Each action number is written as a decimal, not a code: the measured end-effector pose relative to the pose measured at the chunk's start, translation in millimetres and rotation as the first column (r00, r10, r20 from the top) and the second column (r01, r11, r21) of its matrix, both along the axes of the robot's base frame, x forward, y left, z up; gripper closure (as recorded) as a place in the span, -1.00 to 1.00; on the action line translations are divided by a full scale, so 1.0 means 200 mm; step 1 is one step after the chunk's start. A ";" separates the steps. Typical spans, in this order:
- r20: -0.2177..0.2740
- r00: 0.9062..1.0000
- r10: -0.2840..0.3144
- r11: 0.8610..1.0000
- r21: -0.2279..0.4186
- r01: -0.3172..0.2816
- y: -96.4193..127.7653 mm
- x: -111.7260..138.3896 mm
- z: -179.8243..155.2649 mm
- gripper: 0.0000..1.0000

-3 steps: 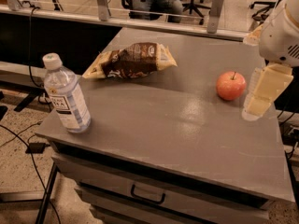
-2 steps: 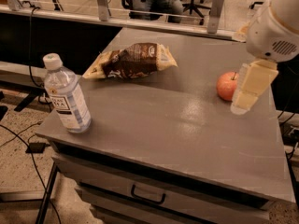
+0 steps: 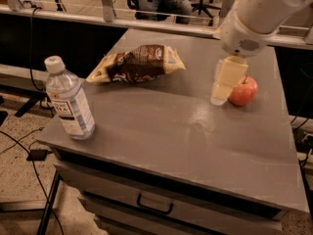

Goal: Move brown chip bag near blue plastic bottle

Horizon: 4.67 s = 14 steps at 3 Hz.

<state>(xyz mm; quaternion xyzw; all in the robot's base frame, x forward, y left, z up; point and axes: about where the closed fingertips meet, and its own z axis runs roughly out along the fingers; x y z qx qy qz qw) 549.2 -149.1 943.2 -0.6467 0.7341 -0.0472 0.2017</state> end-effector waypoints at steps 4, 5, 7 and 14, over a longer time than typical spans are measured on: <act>0.013 0.992 -0.123 0.992 0.022 0.122 0.41 0.58 -0.24 -1.00; 0.002 0.993 -0.118 0.992 0.053 0.118 0.49 0.64 -0.25 -1.00; 0.018 0.998 -0.062 0.992 0.107 0.060 0.62 0.69 -0.29 -1.00; 0.017 0.998 -0.063 0.992 0.113 0.061 0.63 0.68 -0.29 1.00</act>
Offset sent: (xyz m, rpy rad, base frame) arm 0.1089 0.0520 -0.0527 -0.0583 -0.0376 -0.1548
